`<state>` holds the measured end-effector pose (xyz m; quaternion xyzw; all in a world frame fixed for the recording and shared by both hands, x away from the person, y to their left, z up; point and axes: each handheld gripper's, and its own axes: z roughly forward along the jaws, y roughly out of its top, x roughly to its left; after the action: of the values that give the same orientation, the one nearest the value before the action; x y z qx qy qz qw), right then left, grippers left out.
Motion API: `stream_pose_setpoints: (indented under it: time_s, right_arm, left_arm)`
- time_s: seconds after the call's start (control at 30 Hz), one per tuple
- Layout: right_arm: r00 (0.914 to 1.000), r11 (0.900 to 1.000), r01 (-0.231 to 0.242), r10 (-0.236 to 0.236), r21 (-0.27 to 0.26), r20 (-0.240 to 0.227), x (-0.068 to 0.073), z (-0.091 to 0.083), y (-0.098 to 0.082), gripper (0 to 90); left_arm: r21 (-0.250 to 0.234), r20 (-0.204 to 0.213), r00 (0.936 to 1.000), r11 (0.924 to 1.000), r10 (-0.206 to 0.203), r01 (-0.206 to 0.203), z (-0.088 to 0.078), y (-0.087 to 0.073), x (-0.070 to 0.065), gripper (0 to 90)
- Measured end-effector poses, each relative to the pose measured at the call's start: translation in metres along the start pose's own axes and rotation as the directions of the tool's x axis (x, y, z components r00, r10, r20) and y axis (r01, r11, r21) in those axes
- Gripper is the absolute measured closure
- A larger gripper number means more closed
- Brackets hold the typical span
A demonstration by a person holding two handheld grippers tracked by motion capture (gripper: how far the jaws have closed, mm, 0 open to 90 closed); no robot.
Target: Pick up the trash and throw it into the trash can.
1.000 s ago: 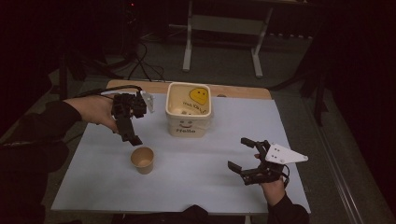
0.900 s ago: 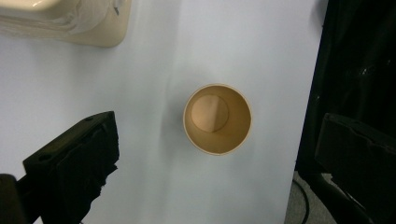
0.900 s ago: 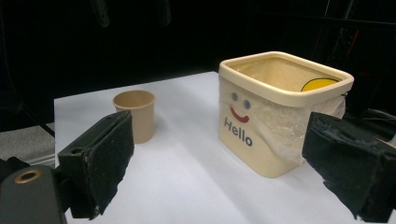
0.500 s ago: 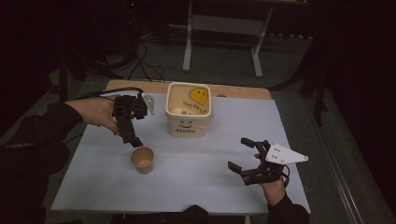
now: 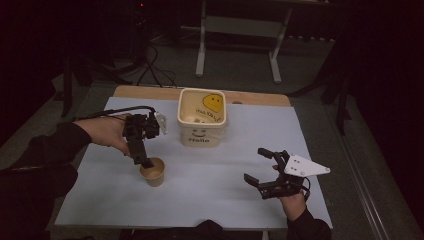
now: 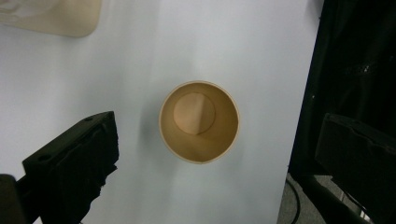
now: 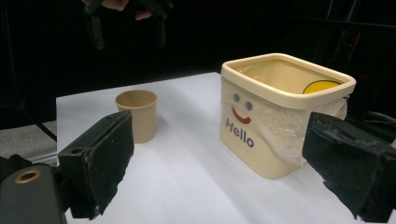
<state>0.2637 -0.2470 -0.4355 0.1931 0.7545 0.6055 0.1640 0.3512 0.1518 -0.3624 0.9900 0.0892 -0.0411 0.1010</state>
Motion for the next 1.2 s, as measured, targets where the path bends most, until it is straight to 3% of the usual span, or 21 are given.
stream_pose_setpoints:
  time_s: [0.7,0.87,1.2]
  right_arm:
    - [1.0,1.0,0.009,-0.009,0.0,-0.005,0.001,-0.001,0.001,9.0]
    - [0.9999,1.0,0.01,-0.01,-0.001,-0.007,0.001,-0.001,0.001,9.0]
    - [0.9998,1.0,0.015,-0.015,0.003,-0.011,0.002,0.0,0.0,9.0]
  left_arm:
    - [-0.054,0.012,0.9999,0.9985,0.008,-0.008,0.048,-0.014,-0.002,0.5]
    - [-0.081,0.019,0.9998,0.9966,0.009,-0.008,0.064,-0.019,0.0,0.5]
    - [-0.117,0.021,0.9998,0.9931,-0.004,0.006,0.08,-0.029,0.005,0.5]
